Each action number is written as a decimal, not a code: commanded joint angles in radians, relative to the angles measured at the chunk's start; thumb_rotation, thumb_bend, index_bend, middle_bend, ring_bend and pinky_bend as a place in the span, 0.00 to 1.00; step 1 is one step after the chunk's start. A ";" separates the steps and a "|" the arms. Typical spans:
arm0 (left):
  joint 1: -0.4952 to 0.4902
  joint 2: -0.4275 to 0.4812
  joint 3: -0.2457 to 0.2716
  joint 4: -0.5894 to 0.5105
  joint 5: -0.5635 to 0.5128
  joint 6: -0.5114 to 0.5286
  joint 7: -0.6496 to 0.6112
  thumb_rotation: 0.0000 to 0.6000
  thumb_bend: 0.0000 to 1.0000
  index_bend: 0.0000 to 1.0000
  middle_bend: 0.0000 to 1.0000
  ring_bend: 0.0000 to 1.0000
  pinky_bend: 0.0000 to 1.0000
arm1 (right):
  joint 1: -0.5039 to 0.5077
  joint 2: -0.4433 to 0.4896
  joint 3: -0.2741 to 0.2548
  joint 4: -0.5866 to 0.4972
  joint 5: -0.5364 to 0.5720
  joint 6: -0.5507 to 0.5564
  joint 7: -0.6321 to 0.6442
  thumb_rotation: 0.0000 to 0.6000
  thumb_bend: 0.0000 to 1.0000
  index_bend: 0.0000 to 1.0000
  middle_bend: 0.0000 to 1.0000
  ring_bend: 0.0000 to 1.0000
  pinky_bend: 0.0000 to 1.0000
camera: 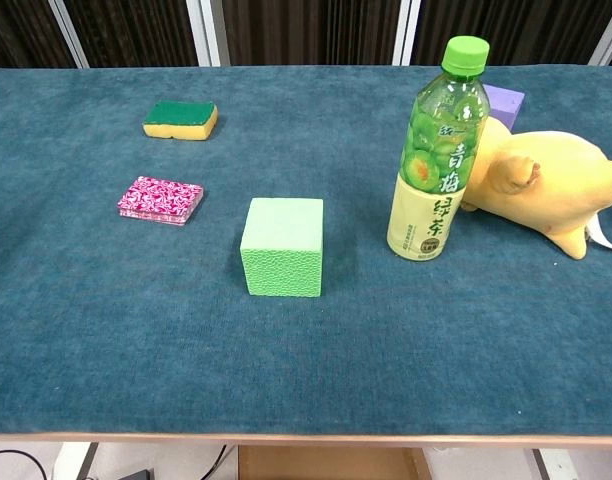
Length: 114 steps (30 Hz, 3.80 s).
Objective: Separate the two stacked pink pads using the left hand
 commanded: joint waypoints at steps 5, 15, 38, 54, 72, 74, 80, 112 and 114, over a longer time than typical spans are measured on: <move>0.000 0.000 0.004 -0.002 0.008 -0.002 0.005 1.00 0.18 0.25 0.13 0.00 0.00 | -0.001 0.003 -0.001 -0.001 -0.003 0.002 0.005 1.00 0.20 0.05 0.08 0.15 0.22; -0.005 0.001 0.004 -0.004 0.001 -0.018 0.005 1.00 0.18 0.25 0.13 0.00 0.00 | 0.004 -0.003 0.000 -0.001 0.003 -0.011 0.008 1.00 0.20 0.05 0.08 0.15 0.22; -0.484 0.071 -0.211 -0.138 -0.365 -0.674 0.114 1.00 0.15 0.26 0.13 0.00 0.00 | 0.015 0.001 0.007 0.035 0.037 -0.053 0.054 1.00 0.20 0.05 0.08 0.15 0.22; -0.795 -0.162 -0.122 -0.011 -0.823 -0.768 0.483 1.00 0.16 0.29 0.13 0.00 0.00 | 0.017 -0.001 0.004 0.038 0.031 -0.057 0.070 1.00 0.20 0.05 0.08 0.15 0.22; -0.876 -0.296 -0.073 0.110 -0.876 -0.749 0.533 1.00 0.16 0.33 0.13 0.00 0.00 | 0.020 0.002 0.003 0.045 0.025 -0.058 0.089 1.00 0.20 0.05 0.08 0.15 0.22; -0.881 -0.301 -0.070 0.113 -0.877 -0.747 0.534 1.00 0.16 0.33 0.13 0.00 0.00 | 0.019 0.002 0.003 0.046 0.025 -0.058 0.090 1.00 0.20 0.05 0.08 0.15 0.22; -0.895 -0.314 -0.057 0.120 -0.886 -0.748 0.542 1.00 0.17 0.36 0.13 0.00 0.00 | 0.019 0.004 0.002 0.045 0.023 -0.055 0.094 1.00 0.20 0.05 0.08 0.15 0.22; -0.938 -0.348 -0.029 0.148 -0.956 -0.738 0.559 1.00 0.19 0.43 0.14 0.00 0.00 | 0.019 0.008 0.004 0.051 0.023 -0.054 0.108 1.00 0.20 0.05 0.08 0.15 0.22; -0.939 -0.349 -0.027 0.150 -0.960 -0.739 0.560 1.00 0.19 0.43 0.14 0.00 0.00 | 0.019 0.008 0.003 0.051 0.023 -0.055 0.109 1.00 0.20 0.05 0.08 0.15 0.22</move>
